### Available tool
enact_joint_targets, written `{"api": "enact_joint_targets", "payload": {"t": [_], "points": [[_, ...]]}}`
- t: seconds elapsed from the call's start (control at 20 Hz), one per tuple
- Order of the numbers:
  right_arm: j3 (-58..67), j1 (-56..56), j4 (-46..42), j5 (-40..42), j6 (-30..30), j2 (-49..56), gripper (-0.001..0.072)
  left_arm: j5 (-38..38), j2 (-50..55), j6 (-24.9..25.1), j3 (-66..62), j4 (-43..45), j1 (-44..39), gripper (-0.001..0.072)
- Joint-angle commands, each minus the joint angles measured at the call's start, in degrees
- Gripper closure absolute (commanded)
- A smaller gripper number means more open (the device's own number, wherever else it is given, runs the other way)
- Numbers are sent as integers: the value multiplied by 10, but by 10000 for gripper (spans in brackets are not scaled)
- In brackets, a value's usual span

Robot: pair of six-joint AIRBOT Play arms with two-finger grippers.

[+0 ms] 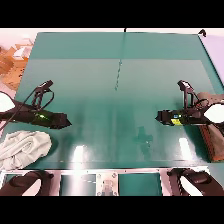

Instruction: Fold the shirts.

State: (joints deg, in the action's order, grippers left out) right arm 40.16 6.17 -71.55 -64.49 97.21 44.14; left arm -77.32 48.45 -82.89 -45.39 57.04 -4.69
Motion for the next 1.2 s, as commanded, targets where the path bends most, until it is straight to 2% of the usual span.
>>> {"api": "enact_joint_targets", "payload": {"t": [0.0,0.1,0.15,0.25,0.3,0.35,0.4,0.45,0.65,0.8,0.85,0.9,1.05,1.15], "points": [[0,1,0,0,0,0,694,2,0,10,0,2,0,683],[0,1,0,0,0,0,694,1,0,18,0,47,0,683],[0,1,0,0,0,0,694,0,0,2,0,103,0,683],[0,1,0,0,0,0,694,-29,0,-64,0,266,0,680],[0,1,0,0,0,0,694,-53,0,-95,0,356,0,479],[0,1,0,0,0,0,694,-71,0,-120,2,431,0,65],[0,1,0,0,0,0,694,-77,0,-151,8,501,0,-7],[0,1,0,0,0,0,694,-70,0,-169,21,539,3,-12],[0,1,0,0,0,0,693,-21,0,-171,129,553,58,-9],[0,1,0,0,0,0,693,21,0,-159,201,551,102,20],[0,1,0,0,0,0,694,23,3,-141,200,549,110,411],[0,1,0,4,0,0,693,16,3,-129,191,548,110,683],[0,1,0,9,0,0,694,2,3,-76,105,476,102,685],[0,1,0,8,0,0,694,2,3,-64,9,414,64,685]]}}
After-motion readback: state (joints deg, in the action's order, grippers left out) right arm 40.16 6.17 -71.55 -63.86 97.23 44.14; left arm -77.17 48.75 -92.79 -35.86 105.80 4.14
